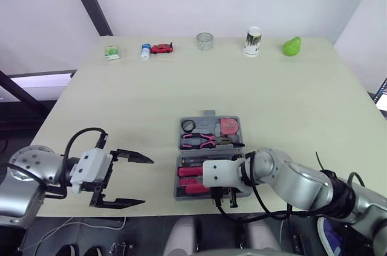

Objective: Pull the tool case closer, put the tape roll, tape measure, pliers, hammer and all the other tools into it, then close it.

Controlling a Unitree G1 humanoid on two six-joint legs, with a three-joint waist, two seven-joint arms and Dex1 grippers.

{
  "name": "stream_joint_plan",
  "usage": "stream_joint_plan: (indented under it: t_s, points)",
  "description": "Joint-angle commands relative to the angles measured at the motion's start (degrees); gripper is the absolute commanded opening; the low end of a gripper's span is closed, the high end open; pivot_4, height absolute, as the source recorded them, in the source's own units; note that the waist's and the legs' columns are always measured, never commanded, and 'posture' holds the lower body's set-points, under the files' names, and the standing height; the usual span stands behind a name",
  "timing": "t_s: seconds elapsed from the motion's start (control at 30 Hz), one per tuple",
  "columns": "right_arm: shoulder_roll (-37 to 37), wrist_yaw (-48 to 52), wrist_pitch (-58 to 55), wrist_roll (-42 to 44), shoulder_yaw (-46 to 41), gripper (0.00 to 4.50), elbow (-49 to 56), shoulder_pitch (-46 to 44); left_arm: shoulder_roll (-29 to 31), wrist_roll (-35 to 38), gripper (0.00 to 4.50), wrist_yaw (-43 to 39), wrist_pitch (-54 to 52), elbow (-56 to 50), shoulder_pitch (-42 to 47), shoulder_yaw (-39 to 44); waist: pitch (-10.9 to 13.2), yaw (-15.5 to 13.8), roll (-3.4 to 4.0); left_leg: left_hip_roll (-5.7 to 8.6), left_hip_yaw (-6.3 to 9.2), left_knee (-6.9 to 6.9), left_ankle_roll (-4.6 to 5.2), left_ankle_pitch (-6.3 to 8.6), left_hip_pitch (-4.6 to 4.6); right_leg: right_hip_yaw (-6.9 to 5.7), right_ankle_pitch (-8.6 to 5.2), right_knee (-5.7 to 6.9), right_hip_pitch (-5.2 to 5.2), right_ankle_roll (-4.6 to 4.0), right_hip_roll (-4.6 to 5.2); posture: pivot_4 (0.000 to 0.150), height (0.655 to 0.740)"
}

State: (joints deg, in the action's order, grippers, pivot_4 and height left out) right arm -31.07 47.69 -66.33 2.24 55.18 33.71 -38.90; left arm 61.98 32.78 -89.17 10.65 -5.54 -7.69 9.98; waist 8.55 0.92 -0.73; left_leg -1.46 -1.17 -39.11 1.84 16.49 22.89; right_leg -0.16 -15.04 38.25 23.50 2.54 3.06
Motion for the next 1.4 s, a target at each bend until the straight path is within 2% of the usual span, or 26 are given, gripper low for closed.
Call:
stream_joint_plan:
  t_s: [0.03, 0.4, 0.6, 0.67, 0.7, 0.83, 1.07, 1.17, 1.27, 1.4]
  points:
    - [1.97, -1.68, 1.43, -0.64, 1.18, 0.40, -0.99, -0.51, 0.65, 1.70, 4.50, -3.33, 1.63, -0.35, -1.03, 1.13, 0.00, 0.12, -0.01, 0.00, 0.00, 0.00, 0.00, 0.00, 0.00, 0.00, 0.00, 0.00, 0.00, 0.00, 0.00, 0.150, 0.7400]
    - [8.38, -3.80, 4.92, -1.39, 2.72, 0.40, -7.07, -1.56, 0.65, 1.70, 4.50, -3.32, 1.68, -0.30, -1.68, 1.72, -0.01, 0.07, -0.02, -0.01, 0.00, 0.00, 0.00, 0.00, -0.01, 0.00, 0.00, 0.04, 0.00, 0.00, -0.04, 0.150, 0.7400]
    - [8.48, -3.94, 5.27, -1.35, 2.71, 0.40, -7.41, -0.87, 0.35, 1.38, 4.50, -3.32, 1.57, -0.21, -1.26, 1.44, -0.01, 0.28, -0.02, -0.02, 0.01, 0.00, 0.00, 0.00, -0.02, 0.00, -0.01, 0.10, 0.03, -0.01, -0.08, 0.150, 0.7400]
    - [8.12, -3.56, 5.33, -1.01, 2.73, 1.42, -7.16, -0.55, 0.30, 1.28, 4.50, -3.32, 1.54, -0.05, -1.03, 1.28, -0.01, 0.24, -0.01, -0.03, 0.00, 0.00, 0.00, 0.00, -0.03, 0.00, -0.01, 0.10, 0.02, -0.01, -0.08, 0.150, 0.7400]
    - [8.02, -3.55, 5.57, -1.00, 2.65, 1.73, -7.08, -0.44, 0.32, 1.24, 4.50, -3.32, 1.57, 0.10, -0.88, 1.16, 0.00, 0.23, -0.01, -0.03, 0.01, 0.00, 0.00, 0.00, -0.03, 0.00, -0.01, 0.10, 0.02, -0.01, -0.08, 0.150, 0.7400]
    - [8.20, -4.37, 6.23, -1.28, 1.24, 3.75, -6.93, 0.39, 0.28, 1.18, 4.50, -3.32, 1.70, 0.42, -0.63, 0.95, -0.01, 0.22, -0.01, -0.02, -0.01, 0.00, 0.00, 0.00, -0.03, 0.00, -0.01, 0.09, 0.02, -0.01, -0.07, 0.150, 0.7400]
    - [8.30, -2.34, 8.66, 3.88, -7.19, 3.75, -3.30, 3.60, -0.09, 0.85, 4.50, -3.32, 1.56, 0.88, 0.13, 0.68, 0.01, 0.06, -0.03, -0.03, -0.01, 0.00, 0.00, 0.00, -0.02, 0.00, -0.01, 0.08, 0.02, -0.01, -0.05, 0.150, 0.7400]
    - [9.42, -1.14, 19.63, 7.00, -12.57, 3.75, -4.74, 7.81, -0.33, 0.79, 4.50, -3.32, 1.38, 0.98, 0.65, 0.46, -0.01, 0.04, -0.05, -0.04, 0.01, 0.00, 0.00, 0.00, -0.02, 0.00, 0.00, 0.08, 0.01, -0.01, -0.06, 0.150, 0.7400]
    - [8.58, 1.09, 29.11, 7.63, -14.90, 2.87, -7.69, 11.12, -0.52, 0.78, 4.50, -3.32, 1.26, 1.09, 1.19, 0.17, 0.00, -0.01, -0.04, -0.03, 0.00, 0.01, 0.00, 0.00, -0.02, -0.01, -0.01, 0.05, 0.00, 0.00, -0.06, 0.150, 0.7400]
    - [8.05, 2.58, 36.69, 7.09, -16.07, 0.83, -12.86, 14.14, -0.81, 1.05, 4.50, -3.32, 0.88, 1.00, 2.07, -0.49, 0.00, -0.10, -0.05, -0.02, -0.04, 0.00, 0.00, 0.00, -0.02, 0.02, 0.00, 0.05, 0.00, 0.01, -0.06, 0.150, 0.7400]
